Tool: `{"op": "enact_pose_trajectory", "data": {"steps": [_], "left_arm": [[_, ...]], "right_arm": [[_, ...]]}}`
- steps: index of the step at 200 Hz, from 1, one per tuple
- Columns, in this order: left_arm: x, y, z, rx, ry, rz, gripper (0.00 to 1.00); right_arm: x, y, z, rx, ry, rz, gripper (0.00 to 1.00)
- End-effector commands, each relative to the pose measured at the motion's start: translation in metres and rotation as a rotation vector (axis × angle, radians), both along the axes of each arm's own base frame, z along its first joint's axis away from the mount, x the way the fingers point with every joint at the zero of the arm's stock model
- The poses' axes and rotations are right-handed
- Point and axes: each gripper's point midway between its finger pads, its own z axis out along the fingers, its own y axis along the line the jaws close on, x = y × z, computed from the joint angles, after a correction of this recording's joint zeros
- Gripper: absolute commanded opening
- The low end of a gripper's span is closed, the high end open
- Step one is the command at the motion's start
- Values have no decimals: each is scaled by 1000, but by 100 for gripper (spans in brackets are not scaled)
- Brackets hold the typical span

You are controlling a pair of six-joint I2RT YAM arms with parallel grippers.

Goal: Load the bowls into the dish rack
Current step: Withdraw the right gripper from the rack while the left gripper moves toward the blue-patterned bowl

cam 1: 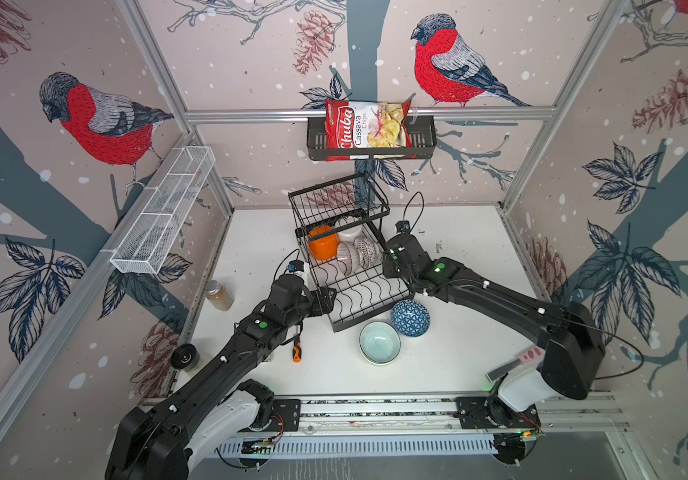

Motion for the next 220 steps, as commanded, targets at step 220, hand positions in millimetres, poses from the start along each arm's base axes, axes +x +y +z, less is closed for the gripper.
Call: {"op": "enact_pose_trajectory", "data": {"steps": [220], "left_arm": [[-4,-148,11,242,25,-306,77]], "right_arm": [[-45,-151,-80,23,235,-282,59]]}}
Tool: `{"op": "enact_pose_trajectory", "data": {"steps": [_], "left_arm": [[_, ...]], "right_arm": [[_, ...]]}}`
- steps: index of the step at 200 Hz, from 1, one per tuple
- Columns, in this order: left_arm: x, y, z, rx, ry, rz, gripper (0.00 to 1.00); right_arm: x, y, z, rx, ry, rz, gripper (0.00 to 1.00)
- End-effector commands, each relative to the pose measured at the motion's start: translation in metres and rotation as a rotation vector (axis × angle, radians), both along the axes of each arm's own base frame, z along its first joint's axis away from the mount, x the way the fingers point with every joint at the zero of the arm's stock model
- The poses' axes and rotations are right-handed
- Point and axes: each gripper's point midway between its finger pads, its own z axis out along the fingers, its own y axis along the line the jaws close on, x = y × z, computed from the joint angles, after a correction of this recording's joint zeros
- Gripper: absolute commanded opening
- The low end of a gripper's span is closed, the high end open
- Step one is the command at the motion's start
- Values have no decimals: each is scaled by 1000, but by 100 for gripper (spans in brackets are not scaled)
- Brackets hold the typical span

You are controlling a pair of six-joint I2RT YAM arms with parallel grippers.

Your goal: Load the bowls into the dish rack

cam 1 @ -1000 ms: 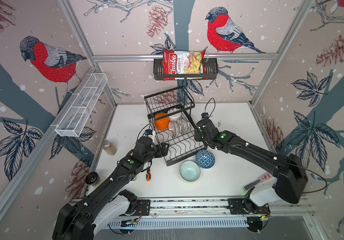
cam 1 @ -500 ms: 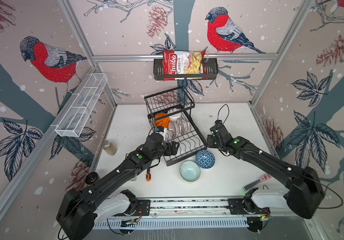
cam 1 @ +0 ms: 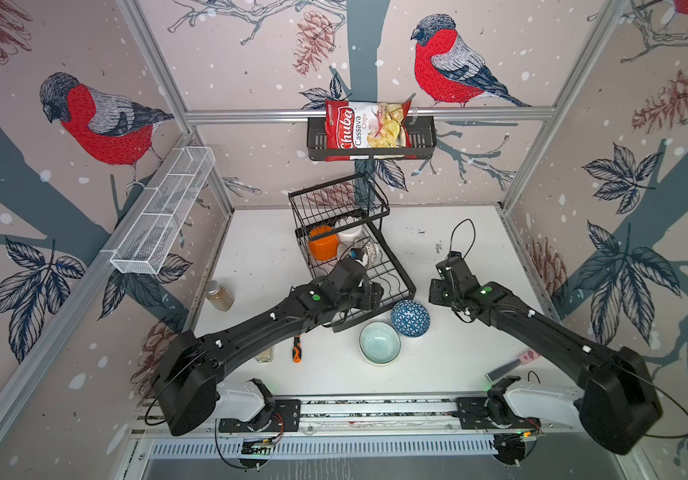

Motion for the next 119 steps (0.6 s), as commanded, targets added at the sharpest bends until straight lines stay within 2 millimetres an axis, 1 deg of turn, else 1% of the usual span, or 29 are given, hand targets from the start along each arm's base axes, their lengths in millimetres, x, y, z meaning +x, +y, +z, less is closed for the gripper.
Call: {"op": "enact_pose_trajectory", "data": {"steps": [1,32,56,80,96,119], "left_arm": [[0,-11,-2,57,-11,-23,77],[-3,-33,-10,102,11,-62,70],[-7,-46,-20,153,32,-92,68],[-10,-49,-37,232,86,-97,66],[-11,-49,-47,277,110,-95,62],[-16,-58,-53,291,125,-118,58]], "right_arm": [[1,-8,-2,22,-7,-44,59],[2,-21,-7,30,-12,-81,58],[2,-26,-11,36,-12,-89,57],[1,-28,-15,39,-10,-88,57],[1,-28,-17,36,-8,-84,56],[1,-28,-19,35,-7,-77,56]]}}
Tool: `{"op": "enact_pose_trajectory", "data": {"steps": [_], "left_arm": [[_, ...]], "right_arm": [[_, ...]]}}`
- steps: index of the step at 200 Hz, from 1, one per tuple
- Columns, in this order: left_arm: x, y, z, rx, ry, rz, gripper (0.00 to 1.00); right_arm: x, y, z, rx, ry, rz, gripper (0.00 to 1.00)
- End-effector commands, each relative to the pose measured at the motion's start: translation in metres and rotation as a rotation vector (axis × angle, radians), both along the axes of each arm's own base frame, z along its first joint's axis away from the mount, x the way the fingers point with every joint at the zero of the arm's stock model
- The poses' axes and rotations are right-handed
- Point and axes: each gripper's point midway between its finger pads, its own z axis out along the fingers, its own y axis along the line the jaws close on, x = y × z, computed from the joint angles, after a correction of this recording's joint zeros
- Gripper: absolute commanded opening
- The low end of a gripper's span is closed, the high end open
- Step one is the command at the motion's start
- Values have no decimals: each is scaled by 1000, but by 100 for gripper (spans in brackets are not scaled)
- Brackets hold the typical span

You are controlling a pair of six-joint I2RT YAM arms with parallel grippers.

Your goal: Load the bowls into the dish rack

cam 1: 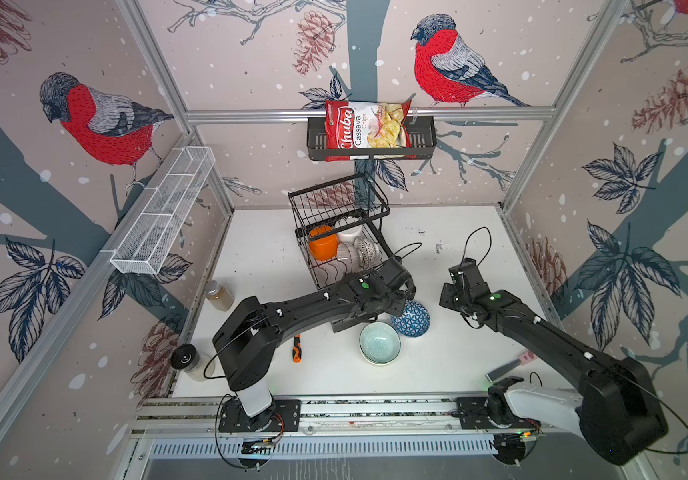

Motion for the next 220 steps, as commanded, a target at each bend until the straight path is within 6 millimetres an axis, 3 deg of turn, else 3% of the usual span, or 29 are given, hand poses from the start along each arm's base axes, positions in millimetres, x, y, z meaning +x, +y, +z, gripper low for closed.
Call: {"op": "enact_pose_trajectory", "data": {"steps": [1,71,175,220], "left_arm": [[-8,3,-9,61,28,-9,58],[-18,-10,-31,97,79,-50,51],[-13,-11,-65,205,123,-42,48],[-8,-15,-76,233,126,-41,39]], "right_arm": [[4,3,2,6,-21,19,56],[3,4,-2,11,-20,27,55],[4,10,-7,33,-13,43,54],[4,10,-8,31,-14,43,54]]}}
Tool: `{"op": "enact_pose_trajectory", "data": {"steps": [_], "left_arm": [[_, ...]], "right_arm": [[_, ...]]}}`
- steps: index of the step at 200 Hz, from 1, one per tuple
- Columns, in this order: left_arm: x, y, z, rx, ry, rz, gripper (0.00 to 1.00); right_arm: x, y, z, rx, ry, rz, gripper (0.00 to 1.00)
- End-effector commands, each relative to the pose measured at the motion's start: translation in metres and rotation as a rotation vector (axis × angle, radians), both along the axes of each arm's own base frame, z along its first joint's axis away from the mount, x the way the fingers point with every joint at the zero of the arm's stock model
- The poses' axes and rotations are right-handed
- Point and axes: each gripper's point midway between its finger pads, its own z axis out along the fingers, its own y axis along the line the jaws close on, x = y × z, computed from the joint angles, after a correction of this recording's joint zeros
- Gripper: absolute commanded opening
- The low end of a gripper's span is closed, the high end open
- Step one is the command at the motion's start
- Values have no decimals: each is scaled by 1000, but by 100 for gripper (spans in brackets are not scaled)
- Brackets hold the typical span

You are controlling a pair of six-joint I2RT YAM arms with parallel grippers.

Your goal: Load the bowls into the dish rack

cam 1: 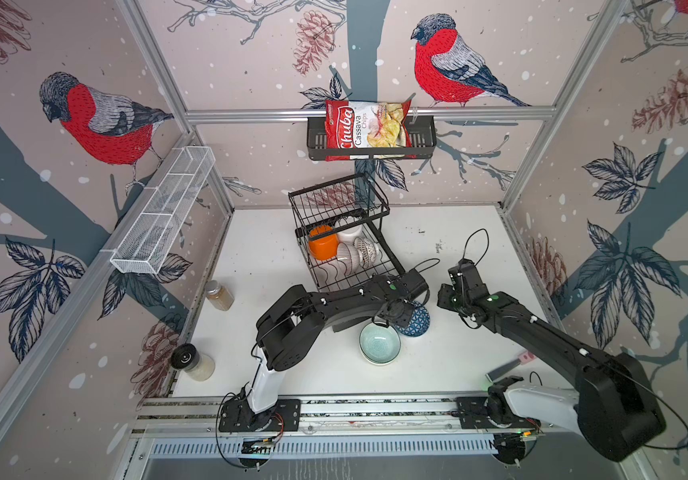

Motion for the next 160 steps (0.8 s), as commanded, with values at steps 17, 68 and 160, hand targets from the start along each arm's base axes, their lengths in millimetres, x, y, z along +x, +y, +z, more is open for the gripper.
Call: {"op": "enact_pose_trajectory", "data": {"steps": [17,68,160], "left_arm": [[4,0,-4,33,-9,-4,35],[9,-5,-7,45,-14,-12,23],[10,-26,12,-73,-34,-62,0]], "right_arm": [[2,1,1,1,-11,3,53],[2,-2,1,-14,-13,1,53],[5,-5,11,-21,-29,-4,53]]}}
